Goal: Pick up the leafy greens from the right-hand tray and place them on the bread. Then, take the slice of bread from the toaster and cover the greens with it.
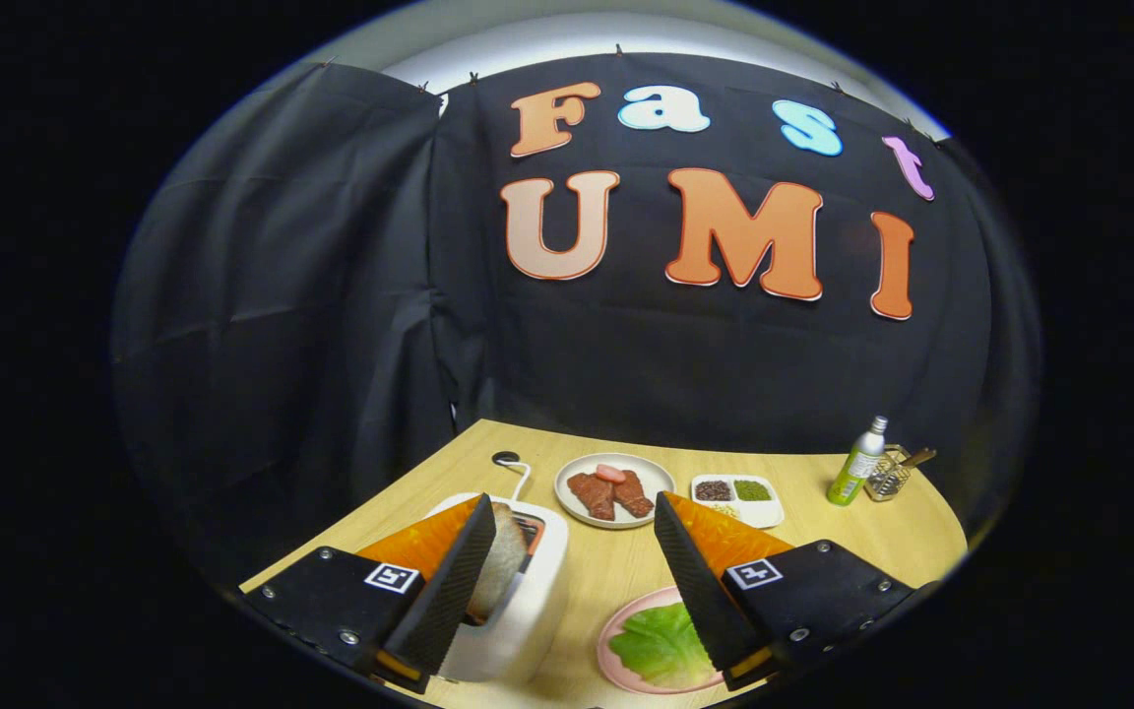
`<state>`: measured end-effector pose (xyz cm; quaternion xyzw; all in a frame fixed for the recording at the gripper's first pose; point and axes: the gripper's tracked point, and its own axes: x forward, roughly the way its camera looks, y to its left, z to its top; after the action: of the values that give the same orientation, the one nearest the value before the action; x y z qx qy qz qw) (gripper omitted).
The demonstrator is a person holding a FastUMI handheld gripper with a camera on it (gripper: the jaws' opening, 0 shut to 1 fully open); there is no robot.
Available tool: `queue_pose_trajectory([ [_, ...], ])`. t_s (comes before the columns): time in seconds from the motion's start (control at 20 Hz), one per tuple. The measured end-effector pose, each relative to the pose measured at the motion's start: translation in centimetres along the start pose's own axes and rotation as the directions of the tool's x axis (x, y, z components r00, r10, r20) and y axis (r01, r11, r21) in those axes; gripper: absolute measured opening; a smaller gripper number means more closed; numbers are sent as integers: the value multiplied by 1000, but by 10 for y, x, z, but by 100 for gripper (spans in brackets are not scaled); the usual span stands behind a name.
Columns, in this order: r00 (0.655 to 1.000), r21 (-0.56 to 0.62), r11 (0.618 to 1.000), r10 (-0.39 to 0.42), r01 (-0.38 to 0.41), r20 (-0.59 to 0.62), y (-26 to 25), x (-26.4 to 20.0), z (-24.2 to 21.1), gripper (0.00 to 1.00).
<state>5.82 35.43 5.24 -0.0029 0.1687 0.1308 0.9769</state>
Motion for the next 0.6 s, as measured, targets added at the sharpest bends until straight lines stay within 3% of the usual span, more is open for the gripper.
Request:
queue_pose_trajectory([
  [0.55, 996, -47, 998, 37, -41, -84, 41, 19, -33, 97],
  [0.6, 994, -52, 998, 41, -46, -97, 42, 20, -39, 94],
])
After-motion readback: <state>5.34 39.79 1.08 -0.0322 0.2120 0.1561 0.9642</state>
